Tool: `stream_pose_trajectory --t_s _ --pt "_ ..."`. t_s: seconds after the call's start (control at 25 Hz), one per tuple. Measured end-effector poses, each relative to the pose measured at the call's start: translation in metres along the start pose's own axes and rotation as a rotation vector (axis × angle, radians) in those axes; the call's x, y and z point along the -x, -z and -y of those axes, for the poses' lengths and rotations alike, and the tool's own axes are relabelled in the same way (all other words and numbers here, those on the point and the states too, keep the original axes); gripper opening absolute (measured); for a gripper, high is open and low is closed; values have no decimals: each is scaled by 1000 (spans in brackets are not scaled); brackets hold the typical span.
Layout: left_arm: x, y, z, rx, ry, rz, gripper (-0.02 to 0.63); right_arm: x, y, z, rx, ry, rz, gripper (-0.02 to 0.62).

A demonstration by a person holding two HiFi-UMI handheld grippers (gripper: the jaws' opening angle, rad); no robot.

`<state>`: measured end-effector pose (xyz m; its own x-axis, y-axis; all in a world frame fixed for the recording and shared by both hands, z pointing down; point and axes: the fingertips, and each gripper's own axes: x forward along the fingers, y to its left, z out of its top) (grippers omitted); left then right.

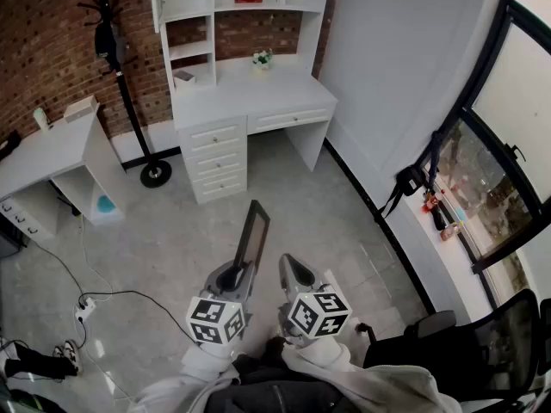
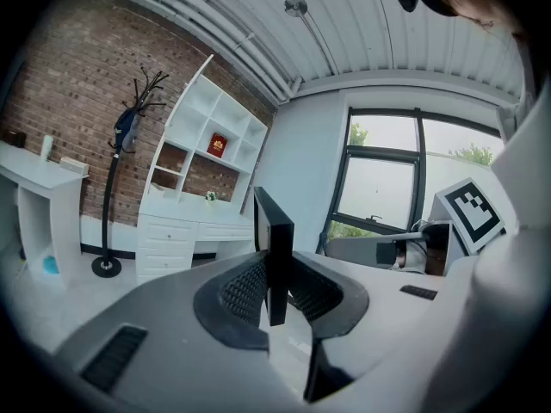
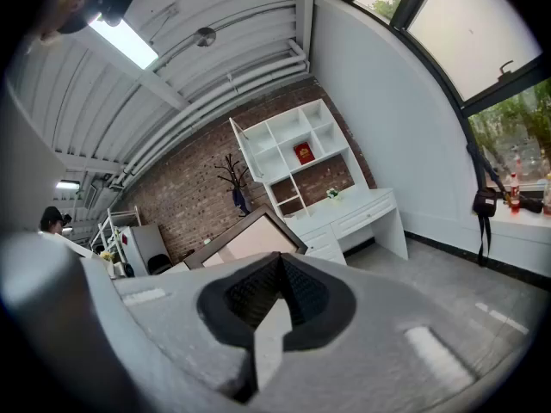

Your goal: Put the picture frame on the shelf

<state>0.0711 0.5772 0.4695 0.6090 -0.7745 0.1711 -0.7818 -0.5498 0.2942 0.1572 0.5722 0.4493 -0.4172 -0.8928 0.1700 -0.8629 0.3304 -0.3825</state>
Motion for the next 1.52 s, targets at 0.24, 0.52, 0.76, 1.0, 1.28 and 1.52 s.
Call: stream_pose_trajectory --t_s 0.24,0.52,0.76,1.0,1.28,1.52 --pt "42 8 -3 -7 33 -17 71 14 19 -36 -10 23 6 -2" --pt "79 21 -16 -14 52 -28 71 23 47 -67 -48 50 19 -2" --pt "95 22 -28 -20 50 -33 71 23 57 -84 -77 54 18 0" --pt "101 18 -40 -8 48 -23 71 11 59 -90 -80 67 10 0" --pt "92 10 -67 -11 21 -9 71 -12 60 -88 -72 62 -14 0" --pt "65 -2 -78 -23 7 -6 71 -40 43 -73 -80 51 -5 0"
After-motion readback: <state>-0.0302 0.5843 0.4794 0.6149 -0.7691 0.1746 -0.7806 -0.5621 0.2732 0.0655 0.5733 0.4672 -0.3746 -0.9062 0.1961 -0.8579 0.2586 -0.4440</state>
